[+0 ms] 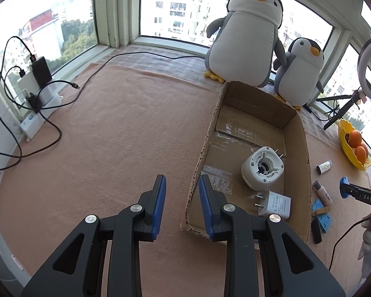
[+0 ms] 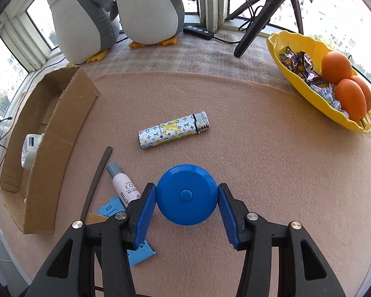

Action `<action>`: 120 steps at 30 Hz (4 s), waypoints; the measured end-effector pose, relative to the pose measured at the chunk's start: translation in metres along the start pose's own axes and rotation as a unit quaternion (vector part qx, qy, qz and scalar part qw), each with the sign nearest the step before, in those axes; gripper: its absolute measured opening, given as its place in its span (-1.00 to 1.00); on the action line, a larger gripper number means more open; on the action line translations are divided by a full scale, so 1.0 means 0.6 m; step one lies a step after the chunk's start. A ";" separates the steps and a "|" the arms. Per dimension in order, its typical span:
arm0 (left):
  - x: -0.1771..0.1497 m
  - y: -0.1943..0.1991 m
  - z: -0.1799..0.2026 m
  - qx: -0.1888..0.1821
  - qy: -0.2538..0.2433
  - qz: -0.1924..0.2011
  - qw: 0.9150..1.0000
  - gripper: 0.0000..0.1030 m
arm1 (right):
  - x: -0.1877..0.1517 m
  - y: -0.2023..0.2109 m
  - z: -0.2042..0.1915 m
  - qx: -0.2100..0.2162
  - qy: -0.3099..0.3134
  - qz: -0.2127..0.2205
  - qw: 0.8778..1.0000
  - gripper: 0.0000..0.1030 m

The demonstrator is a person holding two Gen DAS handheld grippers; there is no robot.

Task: Organize rigid objects
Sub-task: 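Close the right gripper on the blue round tape measure, then carry the blue tape measure with the right gripper into the box and release, then move the right gripper to the white-pink bottle and grasp it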

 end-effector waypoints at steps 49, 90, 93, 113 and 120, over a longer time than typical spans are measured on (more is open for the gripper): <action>0.023 -0.089 0.018 -0.041 -0.047 -0.008 0.998 -0.81 | 0.094 0.010 -0.333 0.081 0.116 0.057 0.988 0.18; -0.006 0.127 0.015 -0.017 -0.054 0.056 0.997 -0.69 | -0.098 0.276 0.000 0.066 0.028 0.134 0.988 0.19; -0.014 0.134 0.012 -0.013 -0.045 0.055 0.997 -0.69 | -0.094 0.234 -0.004 0.070 0.043 0.114 0.990 0.12; -0.058 0.166 -0.029 0.048 0.023 0.045 0.998 -0.69 | -0.020 -0.018 -0.091 0.067 0.154 -0.019 0.986 -0.43; -0.073 0.171 -0.034 0.058 0.036 0.041 0.997 -0.69 | -0.012 -0.060 -0.095 0.054 0.161 -0.039 0.985 -0.50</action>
Point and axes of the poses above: each gripper's, at about its wrist camera, not at the fingertips, and y roughly against the way its jaws point, z to its right, x to its top, the point moved 1 cm from there along -y, roughly the way its jaws point, and after that the axes turned 5 degrees about -y, right-handed, at the moved point
